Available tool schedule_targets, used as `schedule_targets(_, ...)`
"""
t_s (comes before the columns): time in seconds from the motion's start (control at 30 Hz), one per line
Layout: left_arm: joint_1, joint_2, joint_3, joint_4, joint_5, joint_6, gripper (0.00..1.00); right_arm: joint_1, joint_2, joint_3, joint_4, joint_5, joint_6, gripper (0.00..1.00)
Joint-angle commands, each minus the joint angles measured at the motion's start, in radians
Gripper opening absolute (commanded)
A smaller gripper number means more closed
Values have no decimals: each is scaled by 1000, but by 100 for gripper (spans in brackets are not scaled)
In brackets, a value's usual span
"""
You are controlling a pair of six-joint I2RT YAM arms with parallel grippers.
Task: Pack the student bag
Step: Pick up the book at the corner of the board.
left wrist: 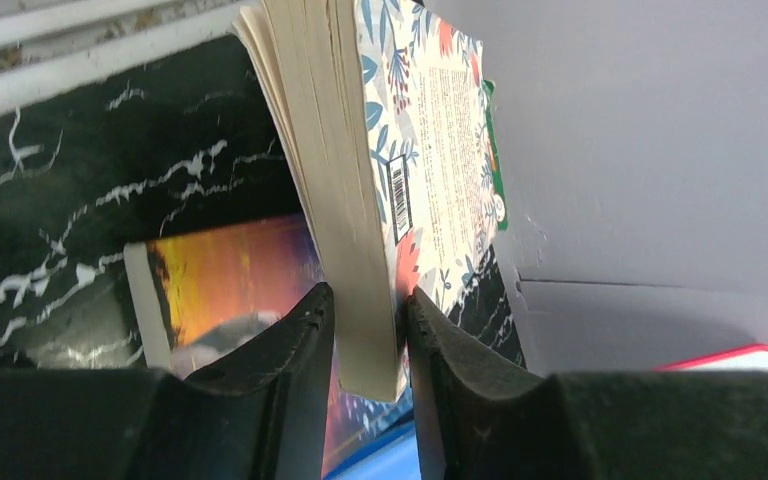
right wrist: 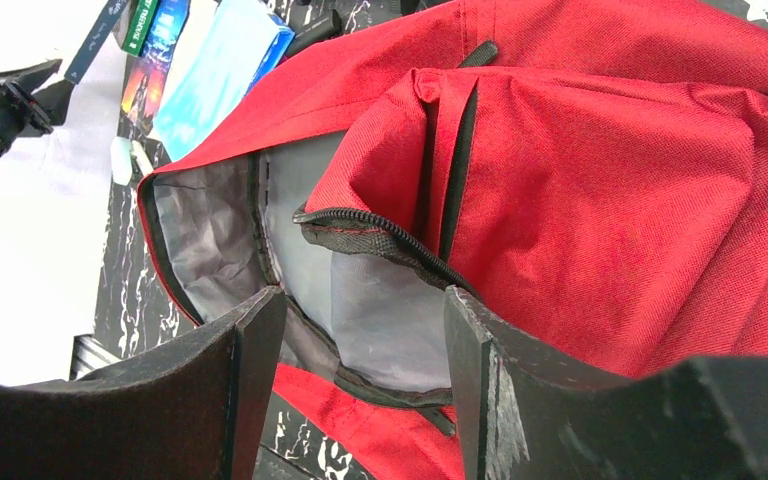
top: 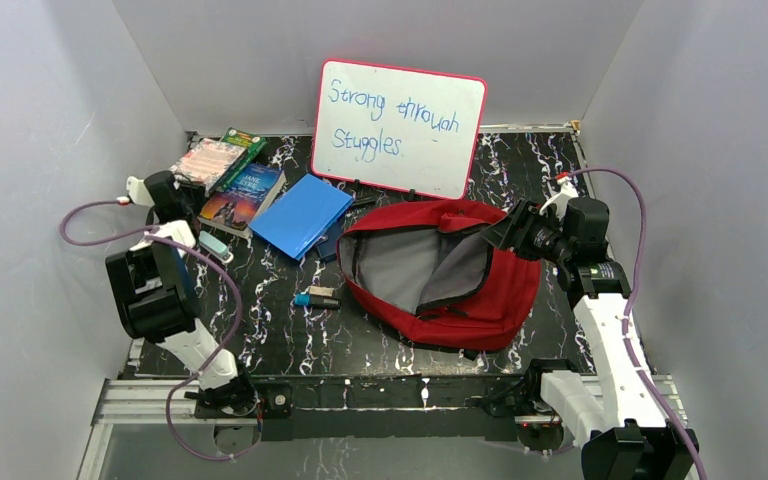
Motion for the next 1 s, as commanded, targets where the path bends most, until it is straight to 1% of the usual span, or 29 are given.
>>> schedule_targets(0.0,-19,-134,-62,19,34,-82,0,-2,-30,35,25,29,11,67)
schedule_targets(0.1,-19,-189,-95,9,72,-125,0,-2,-53,61,41,79,27,68)
schedule_targets(0.2,-19,-233,-117,-7,91,-161,0,-2,-68,91,99,92,61,68)
schedule_targets(0.3,-19,-259,-124,-16,118,-188,0,-2,-64,122,201,53,123,68)
schedule_targets(0.43,-19,-277,-129,-25,152,-204,0,12,-16,144,375,-11,253,68)
schedule_targets(0.53,-19,-290,-139,-26,167,-213,0,75,59,181,506,-12,315,68)
schedule_targets(0.57,-20,-292,-139,-27,175,-214,0,139,92,199,541,2,316,68)
schedule_targets(0.63,-21,-297,-138,-35,183,-216,0,286,172,249,590,75,268,68)
schedule_targets(0.7,-23,-303,-132,-46,186,-215,0,428,281,293,657,129,154,69)
schedule_targets(0.73,-23,-305,-128,-53,187,-214,0,479,343,315,698,129,94,69)
schedule_targets(0.83,-25,-308,-112,-71,191,-205,0,556,540,387,788,81,-109,70)
schedule_targets(0.9,-25,-304,-102,-85,200,-200,0,593,664,439,843,30,-267,69)
schedule_targets(0.97,-26,-300,-89,-99,211,-193,0,635,775,467,939,-29,-441,67)
